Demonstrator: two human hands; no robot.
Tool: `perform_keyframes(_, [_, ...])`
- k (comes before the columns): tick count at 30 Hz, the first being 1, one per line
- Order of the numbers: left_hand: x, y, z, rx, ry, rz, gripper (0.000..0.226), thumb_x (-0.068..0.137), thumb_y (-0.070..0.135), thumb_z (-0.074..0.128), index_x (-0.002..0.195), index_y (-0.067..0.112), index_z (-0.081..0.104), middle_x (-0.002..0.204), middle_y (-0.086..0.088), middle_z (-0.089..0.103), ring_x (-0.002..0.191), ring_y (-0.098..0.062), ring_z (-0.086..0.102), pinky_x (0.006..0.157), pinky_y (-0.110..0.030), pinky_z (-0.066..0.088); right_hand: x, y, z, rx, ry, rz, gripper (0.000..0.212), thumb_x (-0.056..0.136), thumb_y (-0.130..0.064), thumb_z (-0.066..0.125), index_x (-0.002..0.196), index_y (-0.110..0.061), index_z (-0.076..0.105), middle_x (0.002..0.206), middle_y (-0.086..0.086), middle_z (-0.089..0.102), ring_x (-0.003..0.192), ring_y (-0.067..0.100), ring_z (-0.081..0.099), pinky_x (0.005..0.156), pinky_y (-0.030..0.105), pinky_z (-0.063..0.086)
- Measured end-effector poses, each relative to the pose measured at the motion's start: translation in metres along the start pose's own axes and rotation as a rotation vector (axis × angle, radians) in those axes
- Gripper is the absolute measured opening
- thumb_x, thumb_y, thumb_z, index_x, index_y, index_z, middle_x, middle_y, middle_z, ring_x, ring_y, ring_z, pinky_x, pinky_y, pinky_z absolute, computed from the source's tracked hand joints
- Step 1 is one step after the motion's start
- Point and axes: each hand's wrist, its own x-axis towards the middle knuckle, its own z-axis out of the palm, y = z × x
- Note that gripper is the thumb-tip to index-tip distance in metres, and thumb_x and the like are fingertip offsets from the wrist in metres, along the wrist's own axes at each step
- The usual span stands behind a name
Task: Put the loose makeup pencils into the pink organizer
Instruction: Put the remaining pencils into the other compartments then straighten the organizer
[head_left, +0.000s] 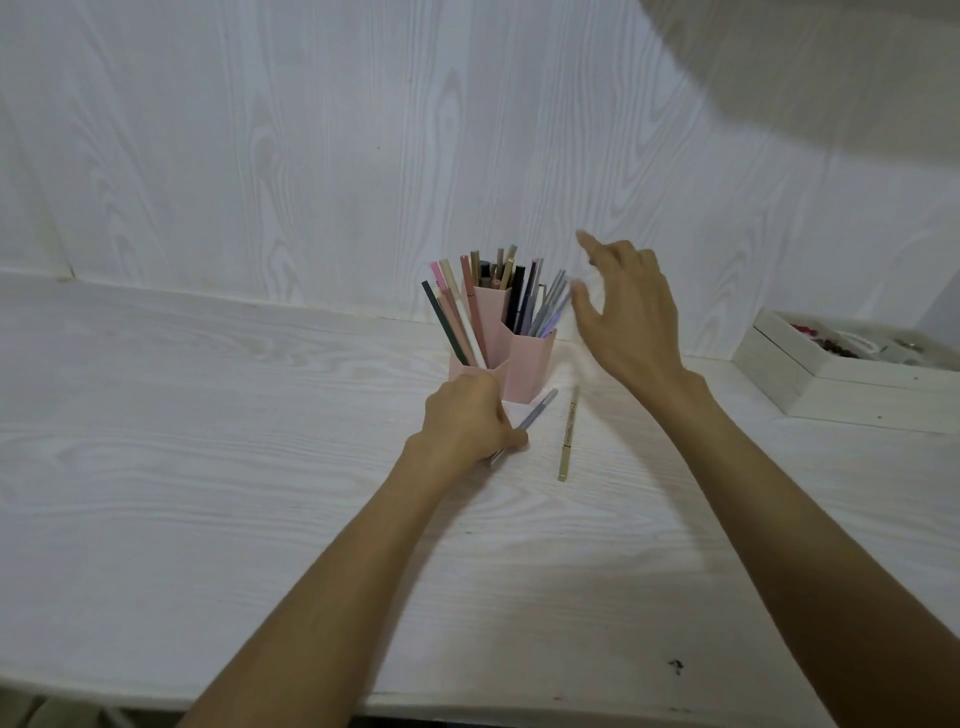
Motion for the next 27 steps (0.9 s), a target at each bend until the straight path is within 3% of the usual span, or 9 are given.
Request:
perform_keyframes(2, [-0.001,0.001,-0.002,0.013,-0.028,0.017,0.034,0.072,0.038,0.08,0.084,0.008,0.072,0.07,0.002,0.064,0.076,-0.02,0.062,0.064,-0.029,0.046,-0.013,0.003,-0.002,0.155,0.147,0.184,0.037,0.092,-0.019,0.049,0.128,-0.017,0.052,0.102,0.001,0.058,0.1,0.02,0.053,0.073,0.027,0.038])
perform_keyframes(4, [-0.003,0.002,-0.004,0.04,-0.049,0.037,0.031,0.071,0.039,0.08,0.077,0.011,0.067,0.062,0.007,0.055,0.073,-0.018,0.059,0.061,-0.028,0.043,-0.031,0.009,0.004,0.228,0.141,0.424,0.031,0.09,-0.016,0.05,0.121,-0.016,0.051,0.093,-0.004,0.054,0.094,0.02,0.057,0.069,0.027,0.036])
perform_keyframes(7, [-0.005,0.004,-0.005,0.124,-0.08,0.061,0.035,0.072,0.043,0.079,0.068,0.017,0.055,0.069,0.005,0.059,0.074,-0.02,0.058,0.06,-0.028,0.041,-0.06,0.019,0.022,0.238,-0.267,0.643,0.045,0.091,-0.024,0.052,0.131,-0.008,0.039,0.107,0.008,0.06,0.107,0.027,0.057,0.078,0.031,0.042])
perform_keyframes(10, [-0.005,0.008,-0.006,0.28,-0.088,0.087,0.04,0.074,0.047,0.075,0.065,0.017,0.05,0.084,-0.004,0.064,0.077,-0.023,0.057,0.063,-0.03,0.041,-0.071,0.023,0.031,0.171,-0.583,0.622,0.063,0.09,-0.041,0.055,0.139,-0.007,0.033,0.12,0.013,0.059,0.115,0.029,0.053,0.089,0.037,0.044])
perform_keyframes(13, [-0.004,0.011,-0.011,0.3,-0.146,0.089,0.037,0.075,0.044,0.075,0.065,0.022,0.048,0.074,0.003,0.057,0.074,-0.02,0.053,0.064,-0.03,0.042,-0.066,0.025,0.032,0.068,-0.708,0.536,0.051,0.091,-0.032,0.051,0.133,-0.006,0.041,0.121,0.014,0.058,0.108,0.031,0.055,0.081,0.036,0.043])
perform_keyframes(17, [-0.009,0.006,-0.035,0.014,-0.427,0.036,0.02,0.081,0.033,0.074,0.085,0.014,0.076,0.072,0.006,0.068,0.063,-0.006,0.059,0.055,-0.016,0.046,-0.063,0.03,0.025,-0.041,-0.791,0.444,0.031,0.086,-0.028,0.052,0.109,-0.008,0.051,0.107,0.012,0.058,0.091,0.028,0.053,0.07,0.034,0.04])
perform_keyframes(19, [-0.016,0.003,-0.054,-0.212,-0.463,0.026,0.011,0.085,0.023,0.07,0.088,0.016,0.077,0.078,0.005,0.074,0.064,0.001,0.066,0.051,-0.01,0.047,-0.064,0.033,0.023,-0.011,-0.785,0.422,0.039,0.085,-0.029,0.054,0.117,-0.006,0.052,0.111,0.013,0.059,0.097,0.03,0.055,0.078,0.037,0.043])
perform_keyframes(24, [-0.013,0.006,-0.088,-0.756,0.112,0.065,0.007,0.085,0.024,0.07,0.083,0.019,0.075,0.075,0.002,0.076,0.073,-0.003,0.071,0.059,-0.013,0.054,-0.068,0.04,0.023,0.157,-0.701,0.496,0.058,0.084,-0.032,0.057,0.138,-0.016,0.045,0.119,0.014,0.062,0.113,0.031,0.054,0.094,0.037,0.041])
perform_keyframes(27, [0.003,0.014,-0.079,-0.723,0.45,0.031,0.012,0.086,0.022,0.069,0.091,0.01,0.07,0.084,-0.008,0.075,0.083,-0.017,0.073,0.078,-0.035,0.059,-0.071,0.044,0.023,0.221,-0.636,0.526,0.055,0.085,-0.035,0.059,0.135,-0.017,0.048,0.129,0.01,0.058,0.119,0.029,0.052,0.1,0.036,0.039])
